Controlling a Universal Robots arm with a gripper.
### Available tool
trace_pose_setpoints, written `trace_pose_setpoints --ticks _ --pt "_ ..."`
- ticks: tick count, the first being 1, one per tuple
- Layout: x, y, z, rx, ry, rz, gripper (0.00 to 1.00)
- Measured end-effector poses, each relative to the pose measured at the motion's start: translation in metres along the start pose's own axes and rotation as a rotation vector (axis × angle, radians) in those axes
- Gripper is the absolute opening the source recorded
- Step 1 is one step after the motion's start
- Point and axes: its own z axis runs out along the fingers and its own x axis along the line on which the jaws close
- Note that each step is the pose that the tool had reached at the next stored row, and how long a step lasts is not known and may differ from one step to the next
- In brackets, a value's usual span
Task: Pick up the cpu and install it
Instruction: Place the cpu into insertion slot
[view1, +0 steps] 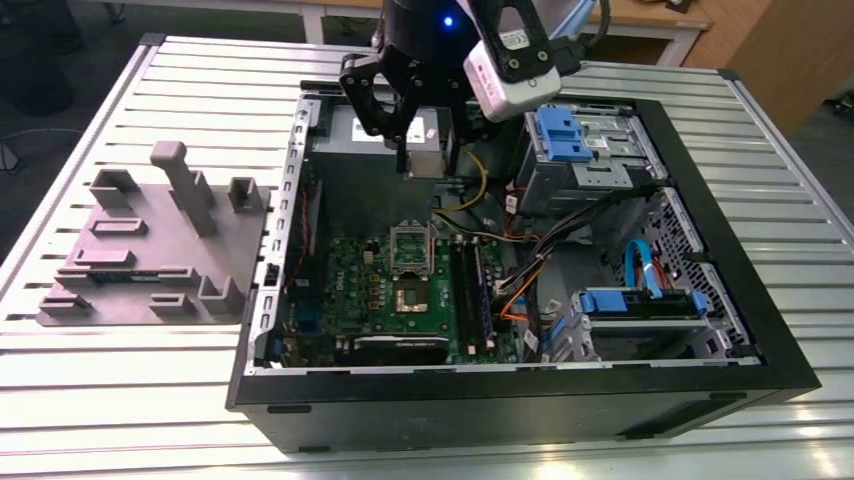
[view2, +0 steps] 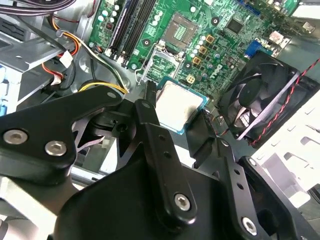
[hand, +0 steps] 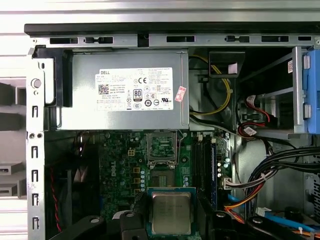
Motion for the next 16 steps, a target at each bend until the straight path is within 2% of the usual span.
trace_pose_setpoints --ticks 8,16 --pt "-0.0001 -0.0038 0.0076 -0.0002 0.0000 0.000 0.48" --pt "-0.0002 -0.0043 0.0158 -0.0023 0.0007 0.000 0.48"
